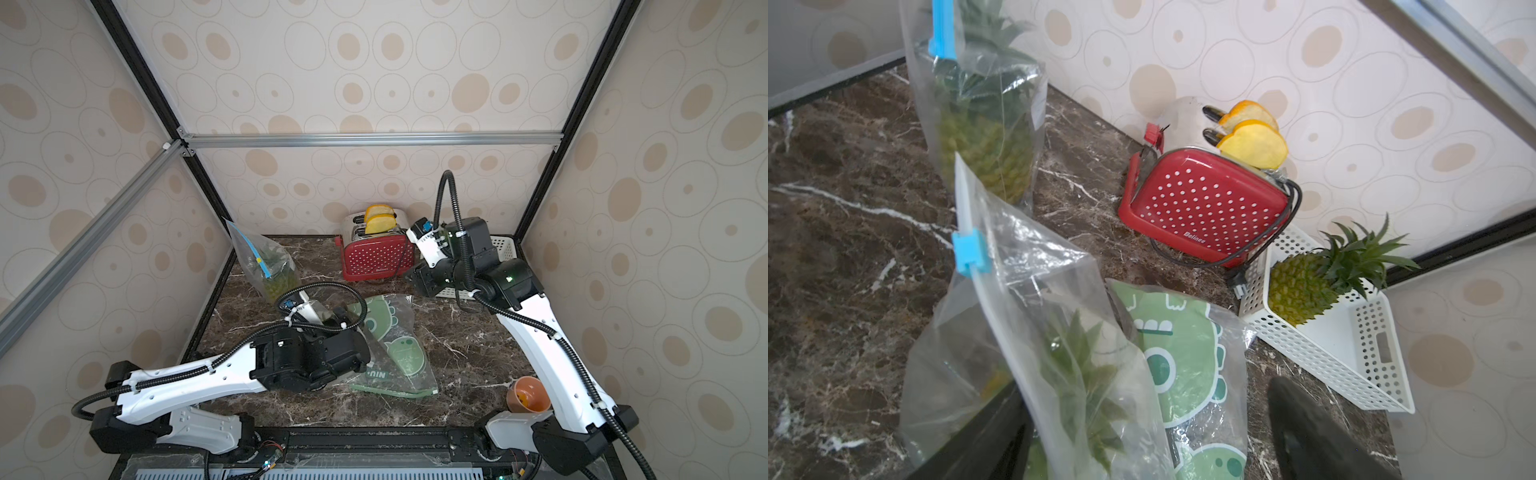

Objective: Open the zip-top bag and take out the pineapple
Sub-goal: Place the zipper food storage bag at the center of the board, then unzip the zipper on the zipper food storage bag.

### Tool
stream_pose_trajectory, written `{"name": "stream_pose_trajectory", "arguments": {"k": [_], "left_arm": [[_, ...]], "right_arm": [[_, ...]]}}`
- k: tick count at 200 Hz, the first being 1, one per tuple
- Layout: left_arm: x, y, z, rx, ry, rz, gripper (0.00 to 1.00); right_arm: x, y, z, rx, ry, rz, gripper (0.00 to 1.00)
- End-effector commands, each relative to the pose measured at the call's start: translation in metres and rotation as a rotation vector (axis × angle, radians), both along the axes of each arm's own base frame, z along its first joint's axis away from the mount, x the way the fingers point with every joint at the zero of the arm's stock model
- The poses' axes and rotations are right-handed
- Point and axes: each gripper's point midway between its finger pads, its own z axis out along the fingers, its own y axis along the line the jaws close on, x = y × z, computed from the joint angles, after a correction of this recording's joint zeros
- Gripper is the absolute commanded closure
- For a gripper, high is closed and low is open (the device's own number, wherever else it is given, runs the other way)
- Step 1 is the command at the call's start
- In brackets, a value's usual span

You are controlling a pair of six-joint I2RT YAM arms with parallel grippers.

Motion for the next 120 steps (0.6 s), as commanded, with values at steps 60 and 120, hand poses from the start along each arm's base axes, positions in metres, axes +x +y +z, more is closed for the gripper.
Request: {"name": "stream_pose_trajectory", "arguments": {"k": [60,120], "left_arm": [[-0.005,0.156,0.063,0.168,-0.160,0.023,0.14],[-0.007,0.179,0.066,0.339,-0.132,0.027,0.09]], "right_arm": [[-0.050,0.118,-0.032,-0.090,0.006,0.303,0.41],[-0.063,0.204,-0.034,-0.174,-0.082,0.436,0.42]]}}
